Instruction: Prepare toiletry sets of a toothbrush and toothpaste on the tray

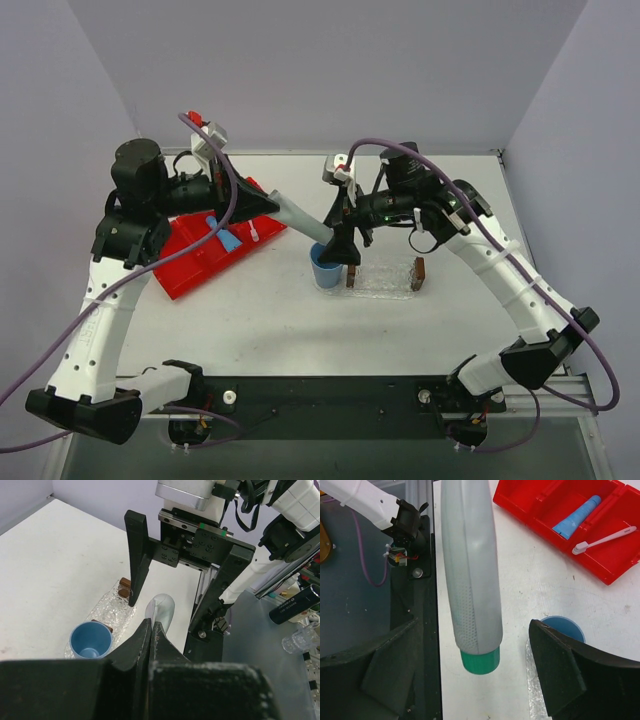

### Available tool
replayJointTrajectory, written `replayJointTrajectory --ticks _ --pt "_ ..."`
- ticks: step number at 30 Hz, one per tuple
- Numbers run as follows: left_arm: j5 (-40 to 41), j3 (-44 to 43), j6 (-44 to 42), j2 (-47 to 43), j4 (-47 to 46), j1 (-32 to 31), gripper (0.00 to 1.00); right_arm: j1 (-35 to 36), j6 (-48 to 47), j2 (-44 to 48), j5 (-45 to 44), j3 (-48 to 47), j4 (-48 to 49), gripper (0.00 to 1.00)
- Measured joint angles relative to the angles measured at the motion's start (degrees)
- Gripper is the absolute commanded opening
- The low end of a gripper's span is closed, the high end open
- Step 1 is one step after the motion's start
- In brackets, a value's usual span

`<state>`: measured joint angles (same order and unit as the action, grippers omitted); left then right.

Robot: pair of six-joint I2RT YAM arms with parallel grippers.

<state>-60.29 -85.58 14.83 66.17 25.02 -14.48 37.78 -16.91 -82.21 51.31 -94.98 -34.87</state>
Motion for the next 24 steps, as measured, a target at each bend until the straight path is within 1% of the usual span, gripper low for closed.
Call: replayJointTrajectory --ticks 2,3,5,6,8,9,10,11,12,14,15,16,20,24 --pt "-0.22 0.96 0.7 -0.17 -0.66 -0.07 0.0 0.15 0.02 -0.94 0.02 -0.63 0.13 0.63" --pt "-0.33 1.42 1.14 -0.28 -1.16 -0.07 0.0 0.15 0.15 -1.46 0.09 -0.87 0.2 0.51" --pt "-0.46 2.03 1.77 -0.48 -2.01 -0.09 0.0 0.15 0.24 -2.4 0.09 -1.07 0.35 0.4" --pt "-0.48 2.25 2.14 -0.61 -2.4 -0.07 0.0 0.17 0.5 -2.8 0.24 -1.07 0.35 0.3" --pt "-0.42 2.49 2.62 -0.92 -3.1 -0.07 0.0 0.2 0.55 -3.19 0.63 -1.07 0.33 0.21" --pt "-0.28 2.54 2.71 -1.05 -3.32 -0.04 0.0 0.2 0.44 -3.23 0.9 -1.07 0.39 0.15" --pt "-0.2 2.6 2.84 -1.14 -3.43 -0.04 0.0 0.2 0.39 -3.23 0.98 -1.11 0.33 0.12" --pt "-0.2 2.64 2.95 -1.25 -3.5 -0.04 0.03 0.22 0.48 -3.23 1.07 -1.2 0.2 0.08" --pt "-0.15 2.69 3.02 -1.36 -3.63 -0.04 0.23 0.22 0.44 -3.23 1.07 -1.31 0.2 0.02" --pt "0.09 3.13 2.99 -1.66 -4.28 -0.04 0.48 0.22 0.42 -3.23 1.09 -1.31 0.22 0.0" --pt "0.09 3.43 3.15 -1.81 -4.94 -0.04 0.74 0.24 0.48 -3.19 1.01 -1.31 0.13 0.0" --pt "0.11 3.69 3.39 -1.99 -5.51 -0.04 0.81 0.33 0.52 -3.19 0.72 -1.31 0.09 0.0" --pt "0.31 5.16 5.16 -3.3 -9.03 0.07 0.84 0.35 1.07 -2.95 -0.68 -1.27 0.26 0.0" --pt "1.07 7.41 8.39 -4.72 -15.43 0.44 0.87 0.35 2.38 -1.64 -2.34 -1.03 1.33 0.0"
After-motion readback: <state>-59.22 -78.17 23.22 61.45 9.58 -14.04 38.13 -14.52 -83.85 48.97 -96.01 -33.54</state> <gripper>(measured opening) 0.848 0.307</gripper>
